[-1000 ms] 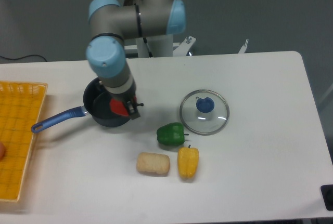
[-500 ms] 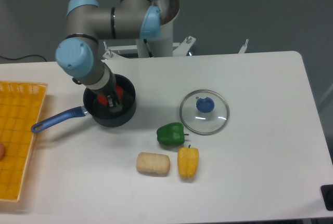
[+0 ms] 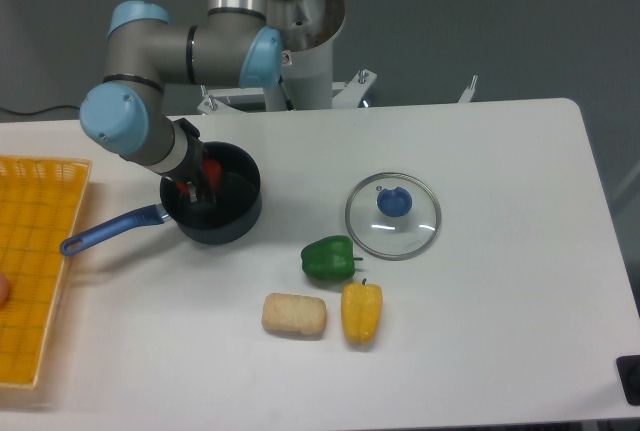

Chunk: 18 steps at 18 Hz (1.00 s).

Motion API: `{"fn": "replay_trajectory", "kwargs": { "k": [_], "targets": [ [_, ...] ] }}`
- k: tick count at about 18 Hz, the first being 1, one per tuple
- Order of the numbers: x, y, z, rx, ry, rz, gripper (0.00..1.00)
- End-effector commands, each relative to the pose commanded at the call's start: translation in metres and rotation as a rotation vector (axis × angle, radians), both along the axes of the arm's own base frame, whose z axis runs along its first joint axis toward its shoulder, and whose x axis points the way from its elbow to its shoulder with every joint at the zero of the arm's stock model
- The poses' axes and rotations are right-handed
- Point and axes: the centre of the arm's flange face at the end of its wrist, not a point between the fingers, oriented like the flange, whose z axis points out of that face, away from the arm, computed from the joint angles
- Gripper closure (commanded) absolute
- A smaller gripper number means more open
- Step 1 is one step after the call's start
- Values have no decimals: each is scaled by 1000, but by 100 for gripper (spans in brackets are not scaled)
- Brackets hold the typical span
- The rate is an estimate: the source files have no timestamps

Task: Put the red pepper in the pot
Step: 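Lower the red pepper into the saucepan and release it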

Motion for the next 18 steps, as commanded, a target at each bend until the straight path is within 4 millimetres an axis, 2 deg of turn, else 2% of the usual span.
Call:
{"fn": "replay_trajectory", "kwargs": {
  "k": [15, 18],
  "targets": [
    [5, 5, -30, -39, 27, 13, 36],
    [6, 7, -30, -30, 32, 11, 36]
  ]
}}
